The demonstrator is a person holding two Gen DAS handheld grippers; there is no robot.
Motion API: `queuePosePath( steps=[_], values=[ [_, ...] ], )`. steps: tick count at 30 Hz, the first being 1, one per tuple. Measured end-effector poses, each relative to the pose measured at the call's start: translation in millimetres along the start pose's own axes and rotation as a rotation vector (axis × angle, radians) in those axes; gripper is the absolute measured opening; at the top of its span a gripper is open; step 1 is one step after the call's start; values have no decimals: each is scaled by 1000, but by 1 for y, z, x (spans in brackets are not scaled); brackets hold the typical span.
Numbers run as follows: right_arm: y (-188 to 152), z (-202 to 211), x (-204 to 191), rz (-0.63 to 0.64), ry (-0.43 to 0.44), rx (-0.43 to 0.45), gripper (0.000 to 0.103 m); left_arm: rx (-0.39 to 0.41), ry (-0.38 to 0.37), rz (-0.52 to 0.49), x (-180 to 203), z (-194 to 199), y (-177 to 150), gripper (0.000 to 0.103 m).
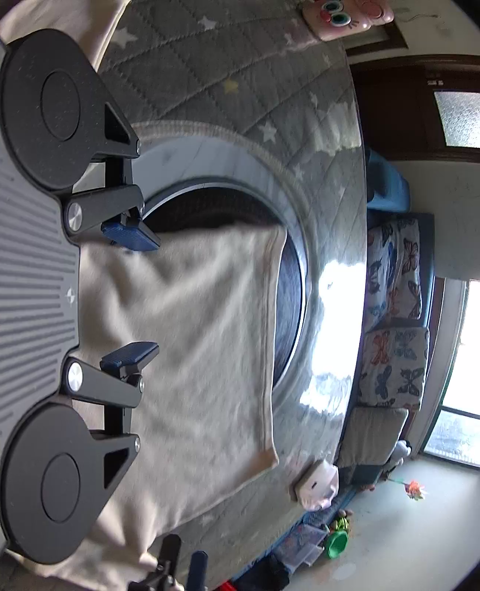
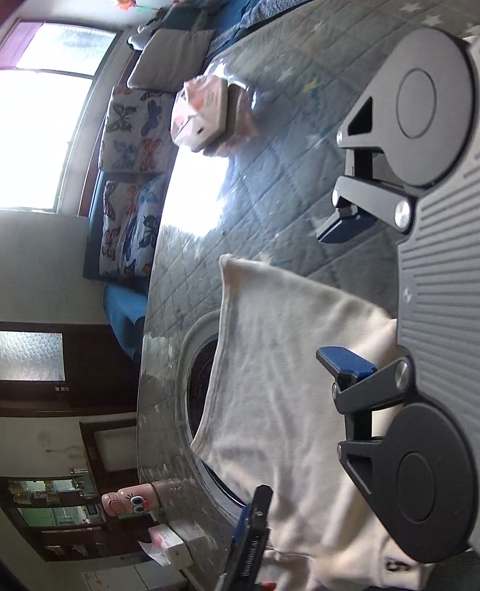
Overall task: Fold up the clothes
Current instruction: 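Smooth the cream sweatshirt body flat with both grippers open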
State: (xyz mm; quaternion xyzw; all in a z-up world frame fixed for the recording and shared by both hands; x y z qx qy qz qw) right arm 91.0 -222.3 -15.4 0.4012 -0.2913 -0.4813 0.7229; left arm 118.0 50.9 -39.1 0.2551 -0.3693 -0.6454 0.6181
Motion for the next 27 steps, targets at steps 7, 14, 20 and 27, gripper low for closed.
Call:
queuePosePath(
  steps=[7,14,20,27],
  values=[
    [21,-43,2,-19,25,-12,63,27,-25,-16,11,-13,25,57],
    [23,-82,-2,-12,45,-37,63,-3,4,-14,13,-48,29,55],
    [20,-90,-1,15,5,-59,63,7,32,-15,8,-47,30,56],
    [20,-51,-34,64,80,-26,63,39,40,-35,6,-20,26,58]
  ],
)
Point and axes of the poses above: each gripper's, at about its wrist camera, not at the fingertips, and z roughly against the way its jaws point, x to its right, y to its top, the point moved 4 cm from there along -z, roughly the way its jaws point, and after that the axes turned 12 degrees about x, right-handed, at the moved point
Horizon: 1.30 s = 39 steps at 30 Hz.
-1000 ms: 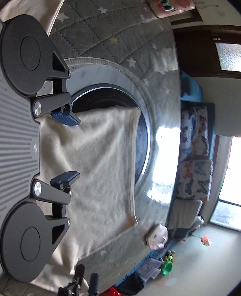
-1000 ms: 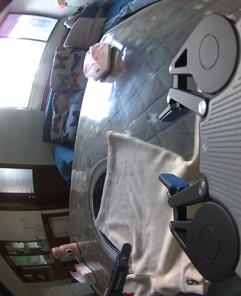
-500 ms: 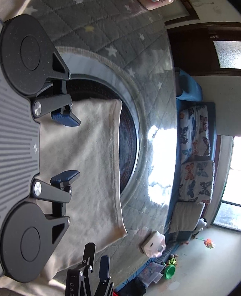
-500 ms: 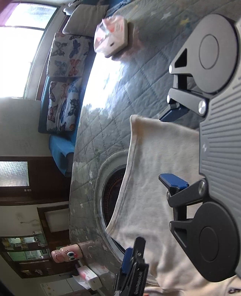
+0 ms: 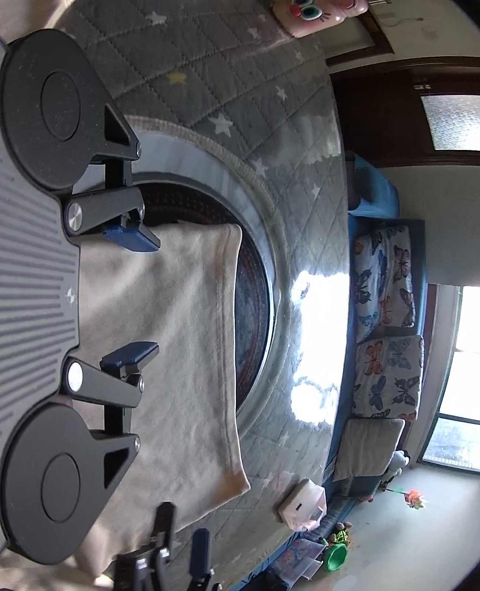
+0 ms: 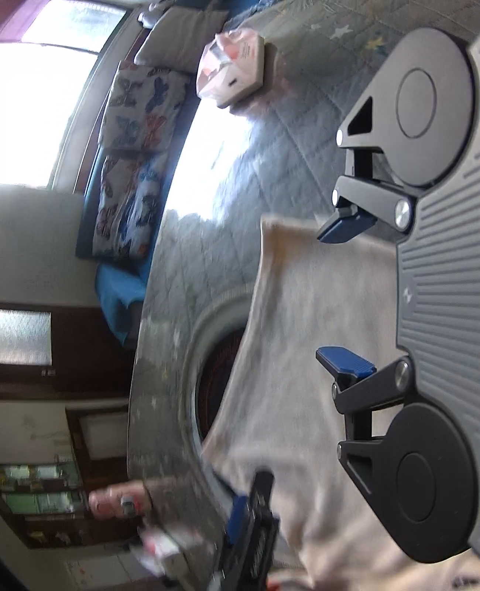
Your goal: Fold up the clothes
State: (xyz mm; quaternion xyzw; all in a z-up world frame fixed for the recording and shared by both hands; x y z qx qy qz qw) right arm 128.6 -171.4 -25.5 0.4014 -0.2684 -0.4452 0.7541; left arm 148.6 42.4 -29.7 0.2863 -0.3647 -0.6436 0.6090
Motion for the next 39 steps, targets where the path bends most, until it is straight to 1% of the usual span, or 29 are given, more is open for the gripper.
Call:
queuePosePath(
  steps=[2,8,11,13,16,19,22,23,26,29,31,34,37,39],
  values=[
    [-4,15,-22,25,55,6,64,14,5,-5,0,12,-2,59],
    [-34,57,-98,131,248,-3,64,36,39,15,-8,48,-19,60],
    [-43,69,-130,191,304,5,64,46,76,31,-17,64,-29,60],
    [-50,72,-146,245,309,13,64,46,103,51,-24,72,-35,60],
    [-53,76,-160,301,302,32,64,51,110,62,-27,86,-45,60],
    [-43,77,-158,262,310,50,64,70,120,22,-22,101,-57,60],
    [-35,73,-158,215,306,69,64,55,144,1,-24,107,-69,60],
    [-36,69,-159,198,310,62,64,46,154,0,-26,107,-73,60],
    [-42,55,-166,180,334,5,64,24,189,51,-42,109,-80,60],
    [-45,57,-168,198,343,8,64,53,219,119,-65,121,-77,60],
    [-43,59,-168,203,344,13,64,69,268,143,-80,124,-72,60],
    [-41,63,-166,201,342,23,64,80,375,165,-105,123,-70,59],
    [-41,64,-169,202,345,26,65,67,473,198,-129,119,-72,57],
    [-42,64,-169,205,345,25,67,58,512,226,-140,117,-76,51]
  ],
)
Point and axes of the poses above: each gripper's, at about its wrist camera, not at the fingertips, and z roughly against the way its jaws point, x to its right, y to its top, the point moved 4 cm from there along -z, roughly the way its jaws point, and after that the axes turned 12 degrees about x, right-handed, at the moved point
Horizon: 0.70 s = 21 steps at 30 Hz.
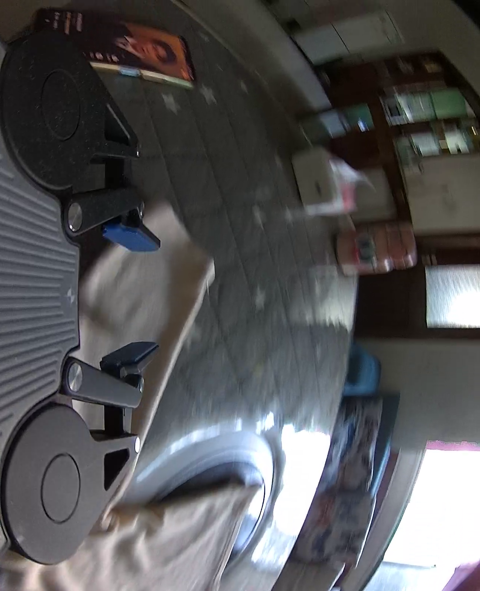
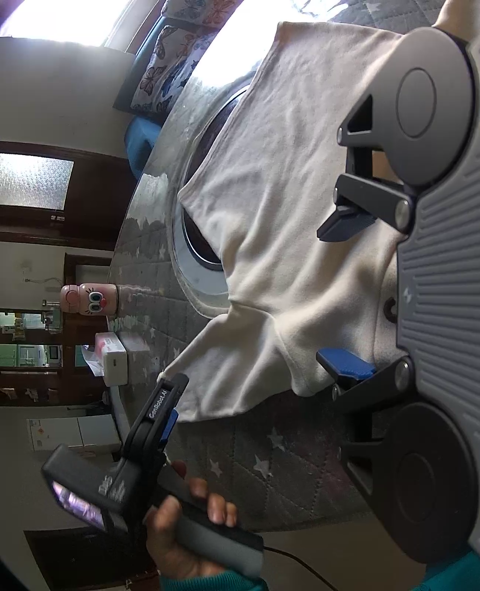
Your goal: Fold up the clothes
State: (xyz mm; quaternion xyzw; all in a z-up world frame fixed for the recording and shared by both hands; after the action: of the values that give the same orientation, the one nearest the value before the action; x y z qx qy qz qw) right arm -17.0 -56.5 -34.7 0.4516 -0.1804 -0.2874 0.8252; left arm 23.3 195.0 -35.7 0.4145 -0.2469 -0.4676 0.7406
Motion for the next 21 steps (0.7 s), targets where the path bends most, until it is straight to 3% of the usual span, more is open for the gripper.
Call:
queuePosePath(
  steps=[2,4,5,8,15,21],
  values=[
    [-1,0,0,0,0,-2,67,-1,12,13,-5,-2,-1,49],
    [-1,1,0,-3,-2,-1,67,7,7,8,-4,-1,-1,32],
    [-1,2,1,-4,-4,1,67,10,2,5,-3,0,-1,17],
    [-1,4,3,-9,-12,7,68,15,-22,27,0,1,1,6],
    [1,14,11,-35,-38,33,69,77,-157,73,22,29,20,1],
    [1,33,30,-85,-91,61,69,145,-417,64,74,76,42,0]
  ],
)
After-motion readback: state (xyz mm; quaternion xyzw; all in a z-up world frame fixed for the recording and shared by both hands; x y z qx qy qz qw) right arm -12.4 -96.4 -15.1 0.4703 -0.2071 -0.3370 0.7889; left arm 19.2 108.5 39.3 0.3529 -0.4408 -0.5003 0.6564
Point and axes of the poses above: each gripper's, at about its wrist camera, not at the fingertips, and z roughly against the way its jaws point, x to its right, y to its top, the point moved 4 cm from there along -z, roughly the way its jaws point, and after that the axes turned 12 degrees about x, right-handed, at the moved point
